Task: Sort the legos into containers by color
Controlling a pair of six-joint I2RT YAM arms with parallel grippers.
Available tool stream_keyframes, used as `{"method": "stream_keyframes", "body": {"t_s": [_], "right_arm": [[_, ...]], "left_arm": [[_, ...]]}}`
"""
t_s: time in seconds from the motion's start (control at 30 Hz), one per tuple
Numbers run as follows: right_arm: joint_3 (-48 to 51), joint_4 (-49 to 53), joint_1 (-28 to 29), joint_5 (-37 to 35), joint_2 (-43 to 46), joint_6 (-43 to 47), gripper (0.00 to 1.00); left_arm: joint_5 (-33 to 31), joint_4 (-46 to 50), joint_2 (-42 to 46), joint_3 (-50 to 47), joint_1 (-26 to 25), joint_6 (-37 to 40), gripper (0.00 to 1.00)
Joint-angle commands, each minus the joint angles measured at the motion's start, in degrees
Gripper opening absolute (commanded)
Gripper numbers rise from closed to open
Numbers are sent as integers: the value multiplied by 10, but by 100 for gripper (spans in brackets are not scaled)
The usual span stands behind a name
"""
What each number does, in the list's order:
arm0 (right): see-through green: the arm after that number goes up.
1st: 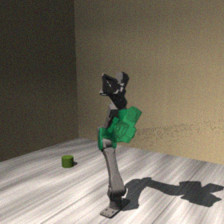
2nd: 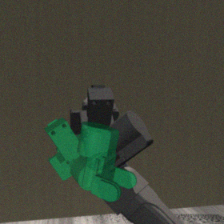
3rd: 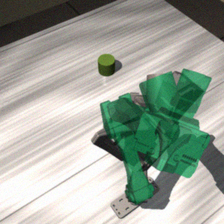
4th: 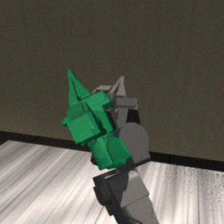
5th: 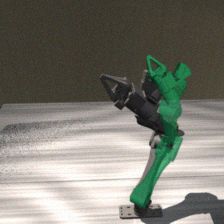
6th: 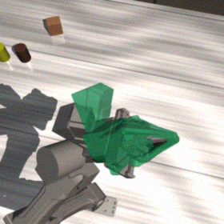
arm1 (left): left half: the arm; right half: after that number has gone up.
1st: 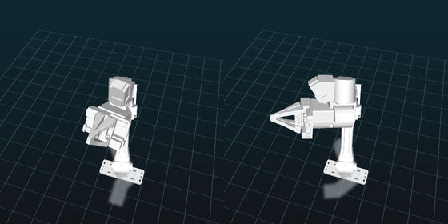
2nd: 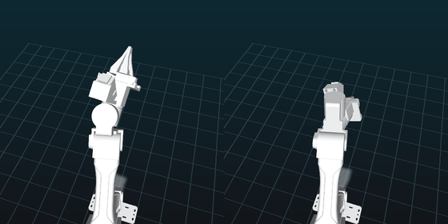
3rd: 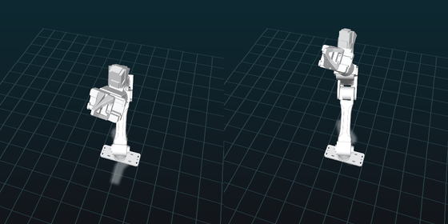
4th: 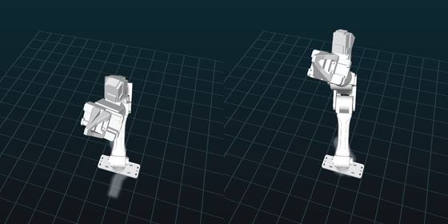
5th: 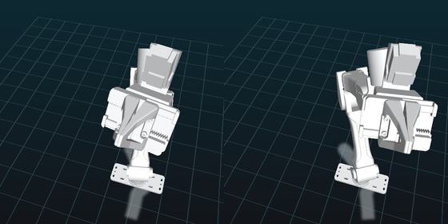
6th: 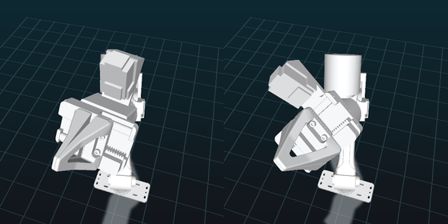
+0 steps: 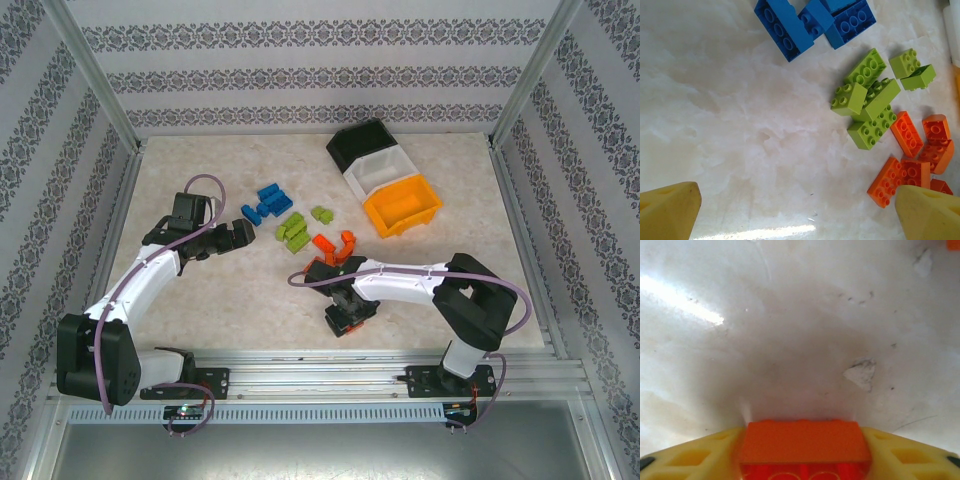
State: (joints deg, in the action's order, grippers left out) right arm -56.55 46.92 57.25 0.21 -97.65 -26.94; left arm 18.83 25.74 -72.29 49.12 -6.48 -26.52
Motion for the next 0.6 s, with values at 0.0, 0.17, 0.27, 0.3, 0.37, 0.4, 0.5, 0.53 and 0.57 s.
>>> {"method": "stream_keyframes", "body": {"t_s": [0.0,0.17,0.27,0.3,0.37,0.4,0.5,0.53,0.57], "right_arm": [[6,6,4,-36,17,-9,51],[5,11,-9,-47,57,-23,43],[1,17,-38,-40,91,-33,42],[-4,23,-53,-37,104,-35,43],[-20,36,-86,-31,127,-37,43],[-32,42,-107,-25,140,-35,43],[-75,50,-189,2,161,-29,43],[-90,51,-217,11,161,-28,43],[-108,50,-249,19,157,-28,43]], "left_arm": [[-7,5,5,0,-1,-18,100],[-5,-8,-8,6,-1,-26,100],[2,-13,-24,16,-1,-27,100],[5,-15,-28,19,-1,-27,100],[9,-18,-35,22,-2,-28,100],[11,-20,-36,22,-1,-29,100],[14,-27,-38,18,-1,-31,100],[15,-29,-38,17,-1,-31,100],[16,-32,-40,16,-2,-31,100]]}}
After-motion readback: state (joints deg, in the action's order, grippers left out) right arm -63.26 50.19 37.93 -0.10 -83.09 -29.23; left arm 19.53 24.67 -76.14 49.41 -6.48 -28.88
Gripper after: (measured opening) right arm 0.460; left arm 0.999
